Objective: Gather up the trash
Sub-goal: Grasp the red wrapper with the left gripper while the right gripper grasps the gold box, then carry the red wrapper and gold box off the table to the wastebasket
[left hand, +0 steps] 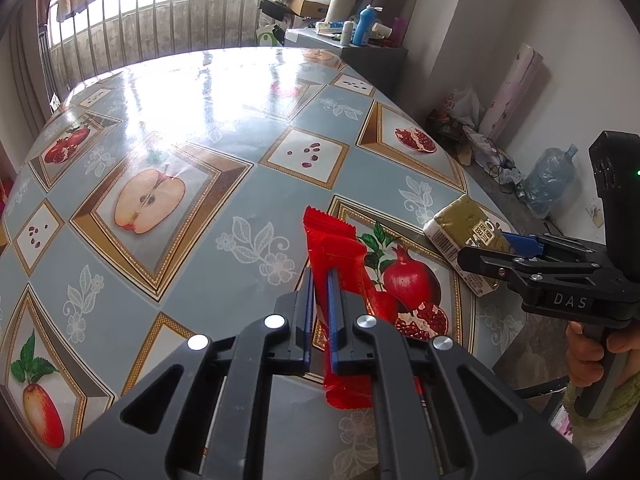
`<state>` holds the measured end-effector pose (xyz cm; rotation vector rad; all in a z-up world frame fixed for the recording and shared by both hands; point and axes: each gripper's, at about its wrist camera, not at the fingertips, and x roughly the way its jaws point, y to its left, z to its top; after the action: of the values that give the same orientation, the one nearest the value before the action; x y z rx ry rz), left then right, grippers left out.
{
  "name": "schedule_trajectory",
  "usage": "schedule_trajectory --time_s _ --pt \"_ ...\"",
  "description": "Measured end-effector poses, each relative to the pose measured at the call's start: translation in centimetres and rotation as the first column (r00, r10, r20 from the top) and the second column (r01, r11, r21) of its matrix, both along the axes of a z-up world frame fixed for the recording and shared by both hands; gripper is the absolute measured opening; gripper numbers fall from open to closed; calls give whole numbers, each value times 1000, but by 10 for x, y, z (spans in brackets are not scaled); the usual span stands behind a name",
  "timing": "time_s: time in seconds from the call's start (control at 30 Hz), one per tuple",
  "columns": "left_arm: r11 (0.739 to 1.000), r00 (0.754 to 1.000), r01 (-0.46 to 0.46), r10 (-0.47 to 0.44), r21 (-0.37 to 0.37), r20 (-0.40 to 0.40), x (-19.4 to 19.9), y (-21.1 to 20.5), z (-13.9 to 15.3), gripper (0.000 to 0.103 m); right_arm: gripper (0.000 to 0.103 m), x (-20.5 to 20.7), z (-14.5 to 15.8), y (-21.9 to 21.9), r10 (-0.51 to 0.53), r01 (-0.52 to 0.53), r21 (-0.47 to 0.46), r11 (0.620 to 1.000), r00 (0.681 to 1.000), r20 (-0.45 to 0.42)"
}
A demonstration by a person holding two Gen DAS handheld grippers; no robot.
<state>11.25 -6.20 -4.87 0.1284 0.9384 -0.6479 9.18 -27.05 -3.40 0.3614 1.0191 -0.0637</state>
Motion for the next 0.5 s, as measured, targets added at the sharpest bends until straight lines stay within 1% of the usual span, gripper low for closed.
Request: schedule_trajectory --time_s 0.2,0.3,0.4,0.5 --pt "1000 1000 3 -3 1 27 -3 0 6 3 52 -4 4 -6 -21 21 26 999 1000 21" --pt "1000 1000 4 -4 -15 29 -4 1 12 2 52 -9 13 -13 -40 37 53 998 998 57" --pt "999 999 21 -19 -46 35 -4 0 24 2 51 -17 25 -24 -78 70 79 994 992 104" --pt "995 997 57 -53 -78 60 -6 -9 42 2 51 -38 44 -51 -164 151 91 984 973 162"
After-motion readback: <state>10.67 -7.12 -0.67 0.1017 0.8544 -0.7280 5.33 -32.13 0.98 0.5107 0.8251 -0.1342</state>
